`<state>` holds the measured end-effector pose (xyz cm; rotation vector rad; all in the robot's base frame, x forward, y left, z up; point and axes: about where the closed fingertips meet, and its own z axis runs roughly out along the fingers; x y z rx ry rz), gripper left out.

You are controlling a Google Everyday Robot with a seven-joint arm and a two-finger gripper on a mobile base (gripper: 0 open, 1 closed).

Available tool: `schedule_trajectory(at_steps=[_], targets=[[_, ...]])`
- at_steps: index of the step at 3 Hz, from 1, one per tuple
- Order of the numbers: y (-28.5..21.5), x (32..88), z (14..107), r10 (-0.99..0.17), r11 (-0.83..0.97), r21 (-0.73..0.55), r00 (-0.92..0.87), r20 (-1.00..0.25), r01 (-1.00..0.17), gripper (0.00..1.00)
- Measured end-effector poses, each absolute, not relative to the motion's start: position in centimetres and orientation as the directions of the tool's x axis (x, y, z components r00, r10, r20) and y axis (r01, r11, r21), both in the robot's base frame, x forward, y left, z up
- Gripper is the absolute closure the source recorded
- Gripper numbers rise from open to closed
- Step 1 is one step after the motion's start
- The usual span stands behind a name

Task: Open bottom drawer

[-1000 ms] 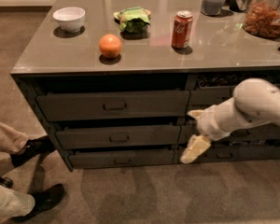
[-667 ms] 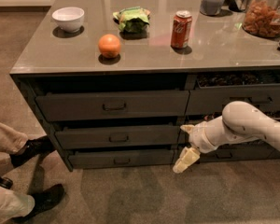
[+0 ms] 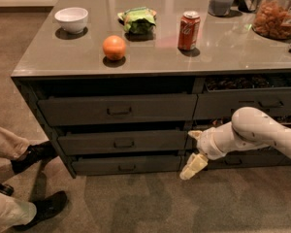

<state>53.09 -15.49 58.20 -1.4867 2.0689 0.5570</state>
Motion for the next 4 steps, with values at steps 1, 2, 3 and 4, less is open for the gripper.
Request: schedule_trajectory(at_steps=[1,2,3,4], targets=[[-15.7,55.7,53.6,-0.694,0.317,0.051,-0.268,-0.669,-0.947,0.00],[-15.1,58.0,47.5,-0.659,0.312,0.103,-0.293,-0.692,-0.944,0.00],[-14.8,59.9,40.6,-0.632,0.322,0.164,-0.341,-0.696,-0.932,0.00],[-15.3,60.6,34.4,-0.607,0.344,0.228,-0.401,-0.686,-0.911,0.00]])
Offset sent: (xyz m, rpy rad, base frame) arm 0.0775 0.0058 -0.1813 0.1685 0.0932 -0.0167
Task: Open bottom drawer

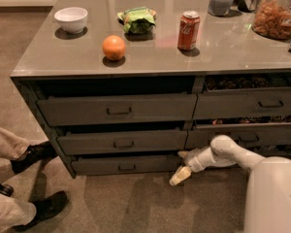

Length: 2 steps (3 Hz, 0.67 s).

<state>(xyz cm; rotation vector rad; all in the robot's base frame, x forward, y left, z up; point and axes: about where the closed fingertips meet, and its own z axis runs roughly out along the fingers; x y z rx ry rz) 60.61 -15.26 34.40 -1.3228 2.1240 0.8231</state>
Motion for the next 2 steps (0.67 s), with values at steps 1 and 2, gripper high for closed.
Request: schedule_trajectory(at_steps=[1,2], targets=[[-14.4,61.0,29.5,-0.568,0.339,0.271,-0.426,-0.704,-0.901,0.00],[-12.3,61.4,25.5,-0.500,0.325,0.290,-0.423,-0.755,-0.900,0.00]])
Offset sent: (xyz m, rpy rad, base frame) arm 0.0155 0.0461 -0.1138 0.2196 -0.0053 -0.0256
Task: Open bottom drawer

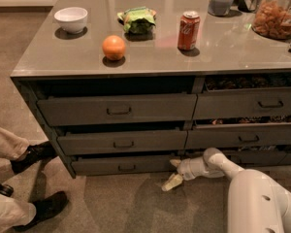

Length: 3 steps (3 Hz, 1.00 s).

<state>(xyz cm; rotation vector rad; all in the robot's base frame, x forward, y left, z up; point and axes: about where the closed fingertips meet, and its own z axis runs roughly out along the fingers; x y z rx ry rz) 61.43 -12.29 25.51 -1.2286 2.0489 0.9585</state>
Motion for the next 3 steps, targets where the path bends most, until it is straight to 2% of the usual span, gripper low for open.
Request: schedule_trajectory(at_steps=[1,3], targets=[[-12.2,61.5,25.4,-0.498,0.322,0.290,-0.422,-0.757,-0.901,0.00],[-8.7,62.6,24.5,-0.435,0.246,0.273,-0.358,-0.826,-0.930,0.00]])
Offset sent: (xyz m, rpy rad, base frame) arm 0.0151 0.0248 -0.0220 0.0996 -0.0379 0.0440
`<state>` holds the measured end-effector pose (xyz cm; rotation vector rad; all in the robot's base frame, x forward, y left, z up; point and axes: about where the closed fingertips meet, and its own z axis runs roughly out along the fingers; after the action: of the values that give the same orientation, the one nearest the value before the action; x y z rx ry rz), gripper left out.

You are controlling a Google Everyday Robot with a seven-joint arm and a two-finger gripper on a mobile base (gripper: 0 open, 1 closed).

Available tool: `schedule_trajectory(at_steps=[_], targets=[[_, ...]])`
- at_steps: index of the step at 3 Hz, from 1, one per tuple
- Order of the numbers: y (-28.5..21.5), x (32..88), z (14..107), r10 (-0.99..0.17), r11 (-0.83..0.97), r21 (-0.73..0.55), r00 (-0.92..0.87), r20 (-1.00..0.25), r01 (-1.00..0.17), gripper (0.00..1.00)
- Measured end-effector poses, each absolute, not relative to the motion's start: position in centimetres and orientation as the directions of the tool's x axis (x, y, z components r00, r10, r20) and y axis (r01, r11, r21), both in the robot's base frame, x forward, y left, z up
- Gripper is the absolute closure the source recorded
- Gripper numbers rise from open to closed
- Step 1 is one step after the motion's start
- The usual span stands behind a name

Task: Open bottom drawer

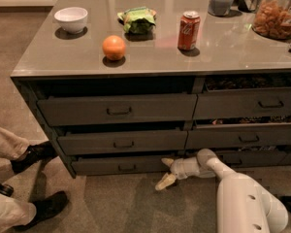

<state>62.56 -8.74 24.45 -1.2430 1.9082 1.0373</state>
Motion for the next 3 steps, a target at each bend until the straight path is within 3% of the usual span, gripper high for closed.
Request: schedule_trajectory(at_steps=[3], targets=[[-3.9,65.0,25.0,-0.325,0.205,0.208,-0.267,-0.907,-0.956,0.00]])
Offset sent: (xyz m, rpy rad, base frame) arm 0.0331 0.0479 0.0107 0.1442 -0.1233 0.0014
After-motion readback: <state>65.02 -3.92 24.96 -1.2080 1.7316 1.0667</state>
